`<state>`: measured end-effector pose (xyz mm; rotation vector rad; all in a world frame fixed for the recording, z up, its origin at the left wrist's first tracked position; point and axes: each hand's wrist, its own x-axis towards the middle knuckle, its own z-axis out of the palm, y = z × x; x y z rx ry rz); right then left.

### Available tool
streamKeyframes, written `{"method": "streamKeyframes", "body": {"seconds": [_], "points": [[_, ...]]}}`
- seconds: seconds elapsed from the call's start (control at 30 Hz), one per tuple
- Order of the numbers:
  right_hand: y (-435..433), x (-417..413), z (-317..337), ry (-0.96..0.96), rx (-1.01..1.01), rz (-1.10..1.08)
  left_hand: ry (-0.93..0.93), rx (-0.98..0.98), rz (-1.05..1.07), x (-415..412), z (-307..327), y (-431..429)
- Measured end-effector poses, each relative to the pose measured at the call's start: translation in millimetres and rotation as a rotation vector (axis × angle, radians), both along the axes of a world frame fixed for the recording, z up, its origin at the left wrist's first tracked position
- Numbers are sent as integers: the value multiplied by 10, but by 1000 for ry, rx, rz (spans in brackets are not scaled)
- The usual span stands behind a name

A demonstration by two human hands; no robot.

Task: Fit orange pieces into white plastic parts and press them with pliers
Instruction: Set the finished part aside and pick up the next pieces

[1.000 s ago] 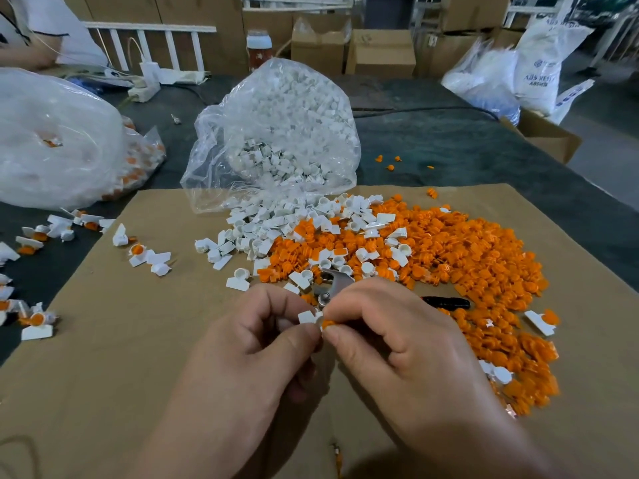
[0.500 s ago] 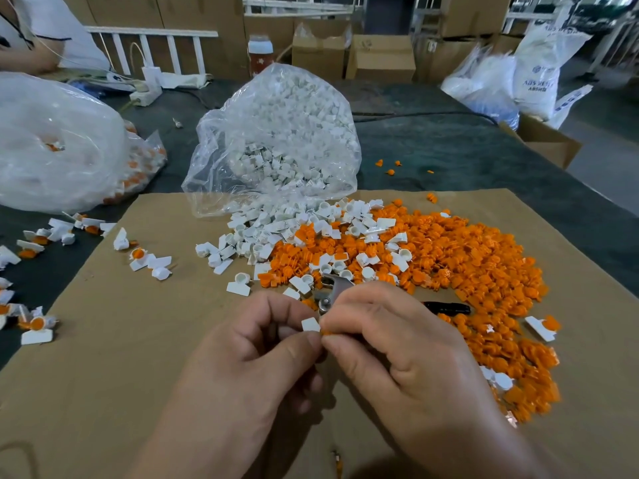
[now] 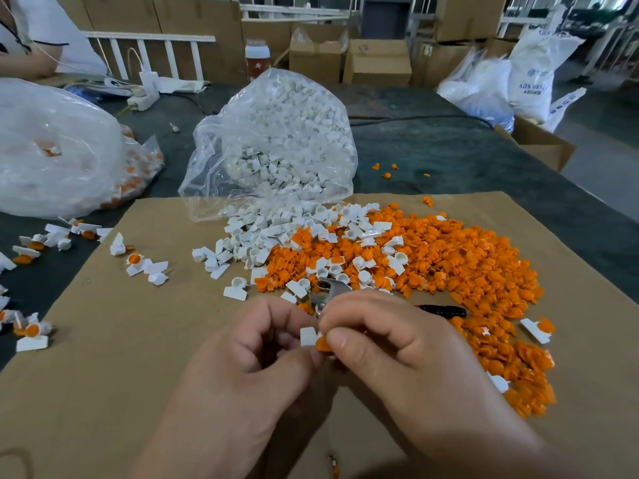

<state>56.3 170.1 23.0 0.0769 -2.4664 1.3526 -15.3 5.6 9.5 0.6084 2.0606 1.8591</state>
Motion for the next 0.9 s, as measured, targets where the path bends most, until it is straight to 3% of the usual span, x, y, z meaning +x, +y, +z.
{"method": "streamKeyframes", "body": {"seconds": [0.1, 0.17, 0.5, 0.57, 0.7, 0.8, 0.9], "points": [[34, -21, -13, -240, -395, 107, 67, -23, -34, 13, 20, -31], [57, -27, -34, -305, -501, 131, 86, -22, -55, 23, 30, -34], [56, -17, 5, -307, -500, 118, 49, -15, -99, 32, -17, 2], [48, 2, 21, -265, -304, 55, 17, -11, -78, 23, -15, 17], [208, 16, 97, 6, 536, -224, -145, 110, 43, -58, 5, 36], [300, -5, 119, -255, 816, -278, -286, 244, 110, -96, 30, 40], [373, -2, 93, -435, 930, -250, -342, 306, 100, -97, 47, 35]]}}
